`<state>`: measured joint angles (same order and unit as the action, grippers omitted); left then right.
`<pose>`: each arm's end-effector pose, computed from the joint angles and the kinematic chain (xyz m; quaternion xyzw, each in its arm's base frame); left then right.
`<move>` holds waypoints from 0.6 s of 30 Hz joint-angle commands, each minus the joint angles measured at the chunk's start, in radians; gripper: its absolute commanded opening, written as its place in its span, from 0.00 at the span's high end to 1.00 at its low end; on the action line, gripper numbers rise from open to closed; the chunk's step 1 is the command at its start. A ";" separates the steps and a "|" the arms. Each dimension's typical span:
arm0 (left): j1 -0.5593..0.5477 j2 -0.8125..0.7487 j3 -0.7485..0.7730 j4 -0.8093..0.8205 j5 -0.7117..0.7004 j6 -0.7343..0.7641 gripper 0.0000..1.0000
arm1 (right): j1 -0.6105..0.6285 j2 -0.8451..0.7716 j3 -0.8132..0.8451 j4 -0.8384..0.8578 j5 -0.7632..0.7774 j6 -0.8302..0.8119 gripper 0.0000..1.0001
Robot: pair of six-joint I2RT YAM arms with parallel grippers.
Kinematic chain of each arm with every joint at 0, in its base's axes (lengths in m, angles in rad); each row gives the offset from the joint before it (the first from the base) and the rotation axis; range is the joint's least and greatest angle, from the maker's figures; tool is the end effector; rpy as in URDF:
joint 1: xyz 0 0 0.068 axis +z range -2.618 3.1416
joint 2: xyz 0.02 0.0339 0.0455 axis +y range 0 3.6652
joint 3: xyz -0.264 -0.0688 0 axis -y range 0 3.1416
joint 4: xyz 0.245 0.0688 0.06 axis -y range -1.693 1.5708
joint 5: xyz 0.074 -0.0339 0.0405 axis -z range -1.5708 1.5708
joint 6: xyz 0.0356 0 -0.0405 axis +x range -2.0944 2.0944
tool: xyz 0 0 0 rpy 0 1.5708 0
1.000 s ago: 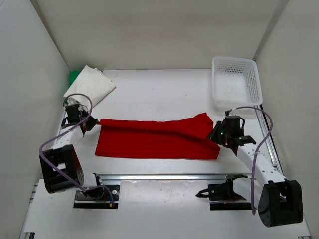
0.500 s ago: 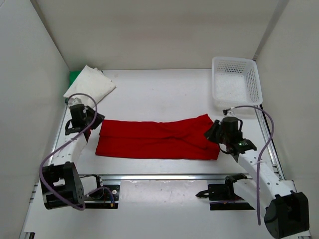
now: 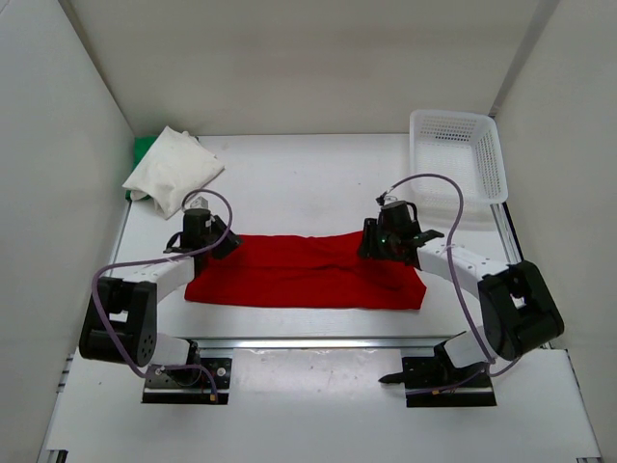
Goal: Fold and stack the t-shirts
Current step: Fold the other side of the tshirt into a rectangle
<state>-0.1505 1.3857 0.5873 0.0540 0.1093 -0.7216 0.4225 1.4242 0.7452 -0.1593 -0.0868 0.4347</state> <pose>0.2622 -0.0437 0.1653 -0.2365 0.8836 -0.2147 0.3423 0.2568 0.1188 0.1861 -0.0098 0.9329 0.1855 0.3086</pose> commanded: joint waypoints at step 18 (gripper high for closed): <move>0.003 -0.019 -0.067 0.149 0.044 -0.047 0.67 | 0.174 -0.068 -0.085 -0.041 0.042 0.053 1.00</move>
<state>-0.1459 1.3861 0.5312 0.1703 0.1360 -0.7628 0.5621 1.4143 0.6964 -0.1574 -0.0849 0.4366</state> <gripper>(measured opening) 0.327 0.004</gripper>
